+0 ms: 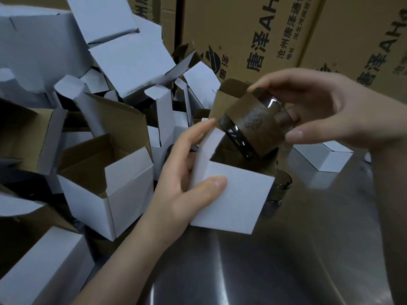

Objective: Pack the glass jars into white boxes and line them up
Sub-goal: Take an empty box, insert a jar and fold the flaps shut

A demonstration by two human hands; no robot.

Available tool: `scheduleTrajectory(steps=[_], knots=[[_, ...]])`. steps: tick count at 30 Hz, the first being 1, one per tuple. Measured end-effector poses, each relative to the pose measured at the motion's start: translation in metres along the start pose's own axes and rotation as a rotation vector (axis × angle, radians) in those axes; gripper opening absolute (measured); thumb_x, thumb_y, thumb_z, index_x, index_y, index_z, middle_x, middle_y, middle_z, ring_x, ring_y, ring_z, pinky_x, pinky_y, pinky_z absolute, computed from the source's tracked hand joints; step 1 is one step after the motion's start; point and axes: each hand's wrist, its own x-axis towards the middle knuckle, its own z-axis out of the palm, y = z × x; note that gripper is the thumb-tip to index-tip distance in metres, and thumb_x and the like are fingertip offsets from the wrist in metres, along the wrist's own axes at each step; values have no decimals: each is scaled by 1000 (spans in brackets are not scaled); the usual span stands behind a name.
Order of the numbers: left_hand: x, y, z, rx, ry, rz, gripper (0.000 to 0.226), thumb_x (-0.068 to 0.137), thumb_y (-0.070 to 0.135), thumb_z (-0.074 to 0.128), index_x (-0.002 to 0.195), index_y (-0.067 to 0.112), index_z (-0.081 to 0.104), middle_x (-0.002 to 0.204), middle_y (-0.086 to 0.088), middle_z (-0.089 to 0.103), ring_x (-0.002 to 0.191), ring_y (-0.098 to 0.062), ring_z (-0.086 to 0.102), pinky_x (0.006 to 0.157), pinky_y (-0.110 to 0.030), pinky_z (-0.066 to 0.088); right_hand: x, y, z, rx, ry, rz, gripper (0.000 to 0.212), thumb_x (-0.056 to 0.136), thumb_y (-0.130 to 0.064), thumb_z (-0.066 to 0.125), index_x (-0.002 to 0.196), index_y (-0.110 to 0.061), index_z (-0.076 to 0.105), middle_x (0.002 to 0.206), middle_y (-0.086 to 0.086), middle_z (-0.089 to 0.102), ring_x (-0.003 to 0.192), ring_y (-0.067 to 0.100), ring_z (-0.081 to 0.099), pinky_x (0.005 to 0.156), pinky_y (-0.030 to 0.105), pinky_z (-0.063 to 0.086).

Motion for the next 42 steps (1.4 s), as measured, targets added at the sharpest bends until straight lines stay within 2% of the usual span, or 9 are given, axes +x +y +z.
scheduleTrajectory(steps=[4,10,16,21,24,29,33,37,42], knots=[[2,2,-5,-112,-1,-77,73,68,32,66,138,31,45,124,0,62,100,-20,67,73,-26,55,-5,-5,-4,-48,10,71,63,68,1,76,125,-19,57,127,6,62,95,37,70,81,38,59],[4,-1,-7,-182,-6,-155,68,66,32,68,132,34,51,121,-2,66,101,-25,69,75,-30,56,-5,-10,-3,-117,-33,172,66,61,-6,82,122,-25,64,123,4,64,94,44,69,85,60,54],[3,-4,-7,-173,-41,-184,65,67,33,69,130,34,53,121,-1,67,102,-24,69,75,-30,56,0,-20,14,-372,-101,216,64,64,-16,80,121,-41,62,117,-11,66,100,19,70,79,32,60],[3,-6,-7,-167,-62,-185,65,70,30,69,132,34,52,125,-2,65,103,-24,68,76,-30,55,5,-28,26,-543,-160,299,57,69,-32,82,121,-44,60,111,-20,67,95,5,67,80,22,57],[2,-7,-6,-155,-61,-179,65,70,31,68,133,34,51,126,-1,65,103,-23,68,76,-30,55,5,-31,32,-608,-130,319,60,61,-36,78,118,-47,60,107,-27,66,93,0,66,85,15,52],[2,-7,-6,-153,-53,-168,66,70,32,67,133,35,51,126,0,65,102,-24,68,76,-29,55,2,-29,42,-650,-58,349,61,56,-41,75,115,-48,59,99,-25,67,88,1,66,79,31,59],[3,-7,-7,-156,-56,-165,67,69,31,68,134,36,50,127,1,64,103,-24,68,76,-29,56,1,-27,48,-659,-29,367,63,56,-42,72,116,-51,57,97,-23,67,87,-1,66,79,30,59],[3,-7,-7,-142,-81,-164,71,69,30,69,137,34,46,132,-2,62,109,-28,65,81,-35,55,-1,-26,52,-689,-64,368,69,57,-44,73,124,-44,57,110,-26,53,97,0,59,85,31,54],[3,-6,-6,-133,-107,-159,74,68,29,71,137,36,46,133,-3,60,115,-31,62,85,-38,54,1,-27,55,-700,-134,333,52,66,-33,77,117,-33,64,114,-17,56,103,6,57,86,38,52]])
